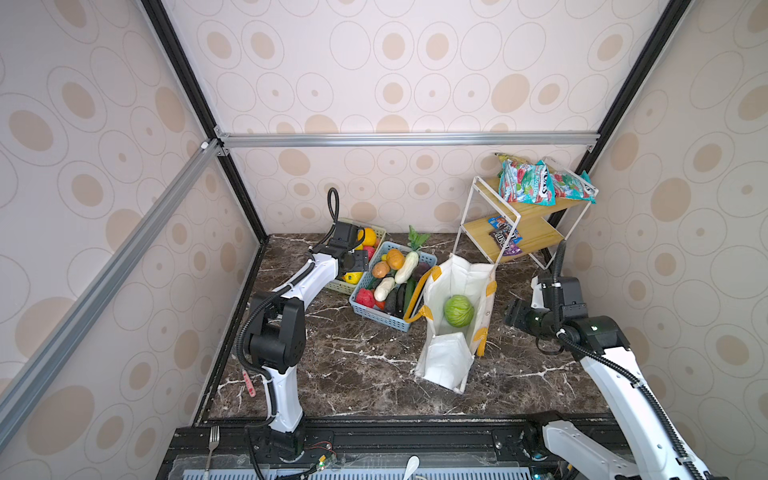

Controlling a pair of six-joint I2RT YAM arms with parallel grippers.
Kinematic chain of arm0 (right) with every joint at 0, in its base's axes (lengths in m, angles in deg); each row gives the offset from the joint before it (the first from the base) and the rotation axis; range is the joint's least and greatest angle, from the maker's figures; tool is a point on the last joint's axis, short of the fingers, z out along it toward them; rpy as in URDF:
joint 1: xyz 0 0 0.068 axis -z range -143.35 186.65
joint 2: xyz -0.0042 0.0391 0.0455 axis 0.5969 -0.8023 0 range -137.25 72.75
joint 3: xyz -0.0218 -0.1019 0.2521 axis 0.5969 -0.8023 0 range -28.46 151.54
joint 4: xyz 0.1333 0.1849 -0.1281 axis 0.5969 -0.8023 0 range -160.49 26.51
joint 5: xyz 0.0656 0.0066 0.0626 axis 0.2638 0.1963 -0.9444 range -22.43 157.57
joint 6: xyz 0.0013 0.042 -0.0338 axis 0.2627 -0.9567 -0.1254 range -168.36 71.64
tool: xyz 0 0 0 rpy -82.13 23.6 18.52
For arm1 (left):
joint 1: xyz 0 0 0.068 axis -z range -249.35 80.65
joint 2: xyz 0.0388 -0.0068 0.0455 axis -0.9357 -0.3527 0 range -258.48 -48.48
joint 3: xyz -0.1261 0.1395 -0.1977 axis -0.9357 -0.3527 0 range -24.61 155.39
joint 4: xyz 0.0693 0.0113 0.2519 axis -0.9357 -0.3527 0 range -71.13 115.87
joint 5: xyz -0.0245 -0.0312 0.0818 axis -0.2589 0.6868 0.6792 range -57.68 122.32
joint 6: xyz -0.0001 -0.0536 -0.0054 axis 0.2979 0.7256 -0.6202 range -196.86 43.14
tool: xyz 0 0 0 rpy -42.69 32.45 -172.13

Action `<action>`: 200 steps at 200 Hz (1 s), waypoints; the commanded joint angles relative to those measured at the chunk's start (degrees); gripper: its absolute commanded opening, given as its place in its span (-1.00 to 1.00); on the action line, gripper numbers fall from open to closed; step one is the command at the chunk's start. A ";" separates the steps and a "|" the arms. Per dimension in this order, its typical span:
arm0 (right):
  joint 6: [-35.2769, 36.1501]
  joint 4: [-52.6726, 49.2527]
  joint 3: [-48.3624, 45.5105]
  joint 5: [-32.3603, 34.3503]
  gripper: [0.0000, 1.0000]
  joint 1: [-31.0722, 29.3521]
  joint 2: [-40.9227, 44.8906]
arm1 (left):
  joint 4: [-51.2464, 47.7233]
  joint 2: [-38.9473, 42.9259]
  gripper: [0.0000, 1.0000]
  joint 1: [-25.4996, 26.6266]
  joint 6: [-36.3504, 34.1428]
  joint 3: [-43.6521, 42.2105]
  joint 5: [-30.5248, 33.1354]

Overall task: Place the food into the grocery bag and tie it
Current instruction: 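Withdraw the left gripper from the bag back over the fruit basket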

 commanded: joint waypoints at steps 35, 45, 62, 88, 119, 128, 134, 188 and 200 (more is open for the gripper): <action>-0.82 -1.01 -1.40 1.74 0.40 0.26 1.92 | 0.62 -2.83 0.68 -1.18 0.95 -0.01 -2.15; -0.91 -1.01 -1.68 1.95 0.40 0.26 2.29 | 0.75 -3.23 0.68 -1.19 0.88 -0.29 -2.24; -1.12 -1.00 -2.32 1.91 0.40 0.30 2.60 | 1.23 -3.71 0.67 -1.25 0.92 -1.08 -2.50; -1.39 -1.12 -2.71 1.88 0.40 0.25 3.06 | 1.39 -4.42 0.66 -1.34 0.68 -1.93 -2.38; -1.24 -1.68 -2.28 2.24 0.40 0.26 3.40 | 2.31 -5.01 0.63 -1.36 0.86 -3.22 -2.51; -1.17 -1.83 -2.11 2.24 0.40 0.26 3.42 | 2.39 -5.11 0.60 -1.36 0.85 -3.50 -2.86; -1.26 -1.82 -2.24 2.23 0.40 0.30 3.44 | 2.51 -5.19 0.58 -1.44 0.99 -3.72 -3.03; -1.39 -1.56 -1.88 1.54 0.40 0.30 2.99 | 4.10 -6.36 0.46 -1.88 0.58 -4.61 -3.61; -1.44 -1.56 -1.66 1.37 0.40 0.26 2.88 | 4.51 -6.62 0.45 -2.13 0.33 -4.52 -4.13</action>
